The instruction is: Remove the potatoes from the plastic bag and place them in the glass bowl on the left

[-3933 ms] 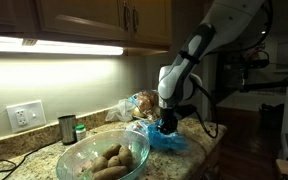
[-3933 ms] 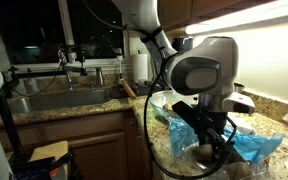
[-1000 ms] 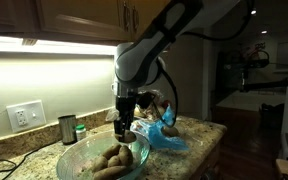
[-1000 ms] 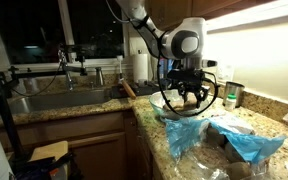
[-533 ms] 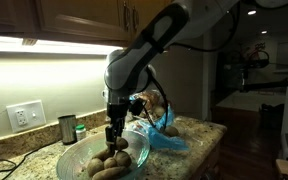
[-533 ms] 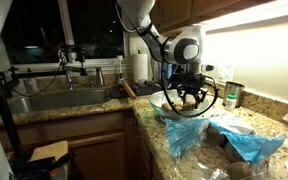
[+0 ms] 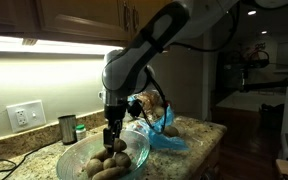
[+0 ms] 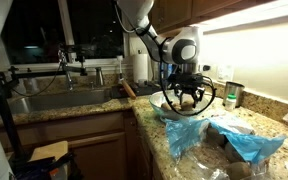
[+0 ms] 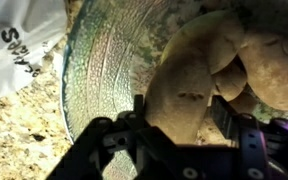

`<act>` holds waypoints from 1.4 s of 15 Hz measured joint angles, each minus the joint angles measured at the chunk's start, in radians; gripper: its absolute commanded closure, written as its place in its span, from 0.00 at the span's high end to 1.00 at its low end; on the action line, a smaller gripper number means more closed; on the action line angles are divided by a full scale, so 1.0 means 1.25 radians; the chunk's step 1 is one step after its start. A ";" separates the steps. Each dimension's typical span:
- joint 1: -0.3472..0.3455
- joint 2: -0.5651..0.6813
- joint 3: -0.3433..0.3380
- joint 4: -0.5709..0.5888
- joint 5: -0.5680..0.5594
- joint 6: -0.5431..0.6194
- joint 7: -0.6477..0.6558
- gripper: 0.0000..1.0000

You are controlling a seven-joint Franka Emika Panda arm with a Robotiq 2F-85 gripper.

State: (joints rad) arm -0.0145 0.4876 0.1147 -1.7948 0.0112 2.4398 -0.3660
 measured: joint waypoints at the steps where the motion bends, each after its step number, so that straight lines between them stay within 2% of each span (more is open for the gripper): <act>1: 0.000 0.000 0.001 -0.001 0.000 -0.002 -0.002 1.00; 12: -0.002 -0.030 -0.011 -0.015 -0.025 -0.115 -0.013 1.00; 21: -0.002 -0.168 -0.026 -0.087 -0.082 -0.156 -0.027 1.00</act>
State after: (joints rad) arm -0.0174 0.2773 0.0825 -1.9040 -0.0908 2.2444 -0.3996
